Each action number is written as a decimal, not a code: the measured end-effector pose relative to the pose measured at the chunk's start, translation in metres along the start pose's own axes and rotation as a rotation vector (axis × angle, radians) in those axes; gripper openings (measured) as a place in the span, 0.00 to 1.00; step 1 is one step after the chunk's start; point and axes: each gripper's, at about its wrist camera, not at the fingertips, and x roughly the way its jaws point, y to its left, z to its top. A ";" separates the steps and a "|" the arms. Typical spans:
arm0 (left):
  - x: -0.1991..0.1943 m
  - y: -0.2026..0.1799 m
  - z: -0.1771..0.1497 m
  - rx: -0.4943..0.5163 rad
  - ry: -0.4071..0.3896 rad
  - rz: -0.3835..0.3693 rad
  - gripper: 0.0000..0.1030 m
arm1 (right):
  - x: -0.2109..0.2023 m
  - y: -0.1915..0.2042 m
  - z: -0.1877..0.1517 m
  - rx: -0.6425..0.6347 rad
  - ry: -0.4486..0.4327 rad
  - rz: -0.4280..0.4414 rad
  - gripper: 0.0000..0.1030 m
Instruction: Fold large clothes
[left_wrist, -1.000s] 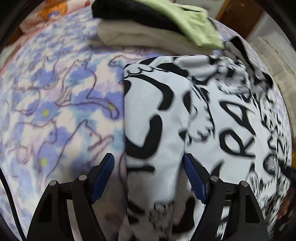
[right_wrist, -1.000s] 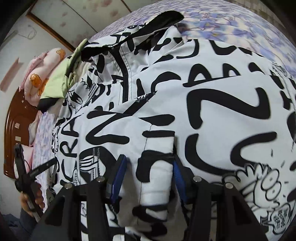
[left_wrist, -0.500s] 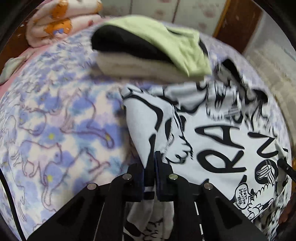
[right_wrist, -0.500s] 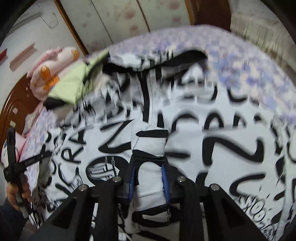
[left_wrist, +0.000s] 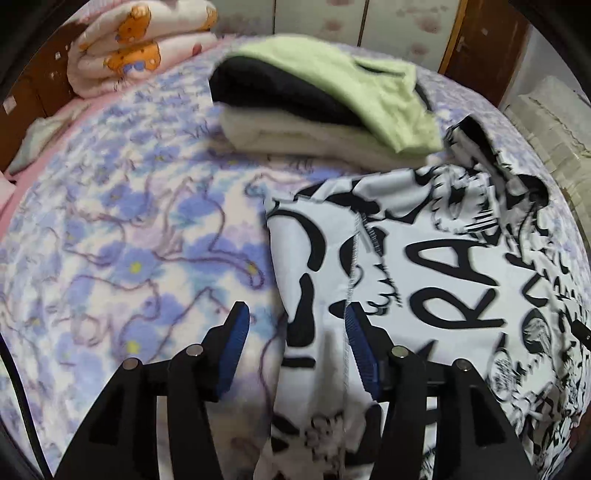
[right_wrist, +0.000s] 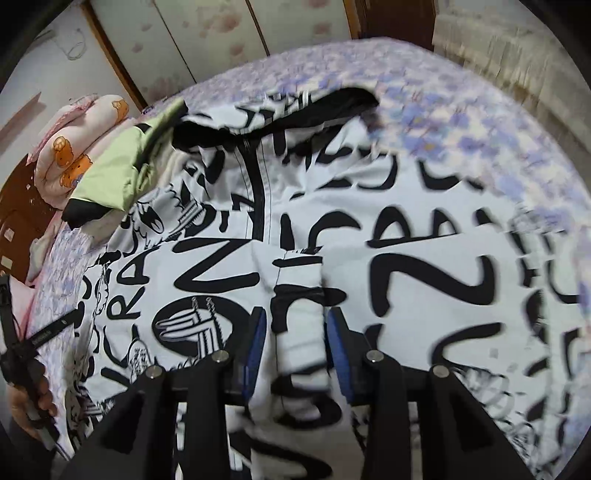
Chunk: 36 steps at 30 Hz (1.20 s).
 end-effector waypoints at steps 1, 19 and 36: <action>-0.010 -0.003 -0.003 0.006 -0.018 -0.016 0.51 | -0.009 0.003 -0.005 -0.008 -0.013 0.008 0.34; 0.001 -0.049 -0.091 0.091 -0.018 -0.027 0.47 | 0.021 0.070 -0.057 -0.224 -0.046 -0.118 0.32; -0.004 -0.044 -0.089 0.104 0.008 -0.046 0.50 | 0.001 0.008 -0.053 -0.099 -0.046 -0.143 0.36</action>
